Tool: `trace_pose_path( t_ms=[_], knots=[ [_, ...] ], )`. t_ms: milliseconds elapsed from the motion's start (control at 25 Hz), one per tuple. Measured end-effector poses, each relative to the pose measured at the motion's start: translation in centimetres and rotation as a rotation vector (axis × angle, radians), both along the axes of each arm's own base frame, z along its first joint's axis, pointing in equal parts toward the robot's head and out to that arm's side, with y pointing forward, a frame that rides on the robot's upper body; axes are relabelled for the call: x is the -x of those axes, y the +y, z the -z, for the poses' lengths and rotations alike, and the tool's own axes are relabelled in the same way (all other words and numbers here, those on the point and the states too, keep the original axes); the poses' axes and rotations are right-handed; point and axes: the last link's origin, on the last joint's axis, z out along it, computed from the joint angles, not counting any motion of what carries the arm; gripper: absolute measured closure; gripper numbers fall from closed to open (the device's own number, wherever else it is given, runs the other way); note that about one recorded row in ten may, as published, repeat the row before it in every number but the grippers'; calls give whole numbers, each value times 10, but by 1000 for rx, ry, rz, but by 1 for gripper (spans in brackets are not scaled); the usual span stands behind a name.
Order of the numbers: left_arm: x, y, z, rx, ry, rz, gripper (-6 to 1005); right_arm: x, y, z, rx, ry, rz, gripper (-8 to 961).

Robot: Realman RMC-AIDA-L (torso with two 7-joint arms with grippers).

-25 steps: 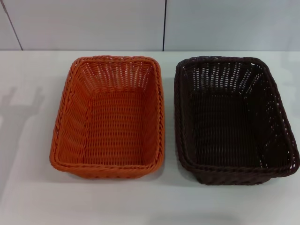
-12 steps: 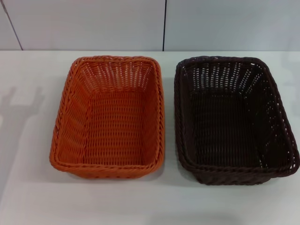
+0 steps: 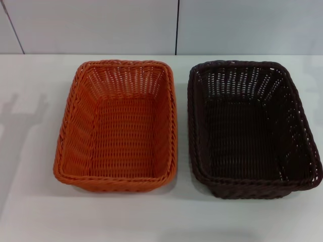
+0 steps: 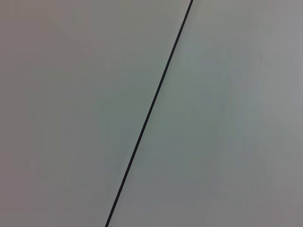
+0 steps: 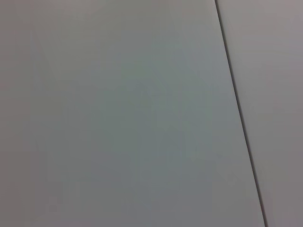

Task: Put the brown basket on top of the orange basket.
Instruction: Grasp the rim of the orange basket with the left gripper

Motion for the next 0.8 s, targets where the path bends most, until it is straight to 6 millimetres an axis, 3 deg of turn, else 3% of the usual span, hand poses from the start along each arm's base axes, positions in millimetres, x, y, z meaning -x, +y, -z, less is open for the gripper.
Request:
trace_pose_path(
  t_ms=[600,800],
  knots=[
    [1,0,-1,13,6,1,186,1,0,0,1,4,-3,379],
    [3,9,-8,23,9,-16,186,-9,-8,9,20,24,19,379]
  ],
)
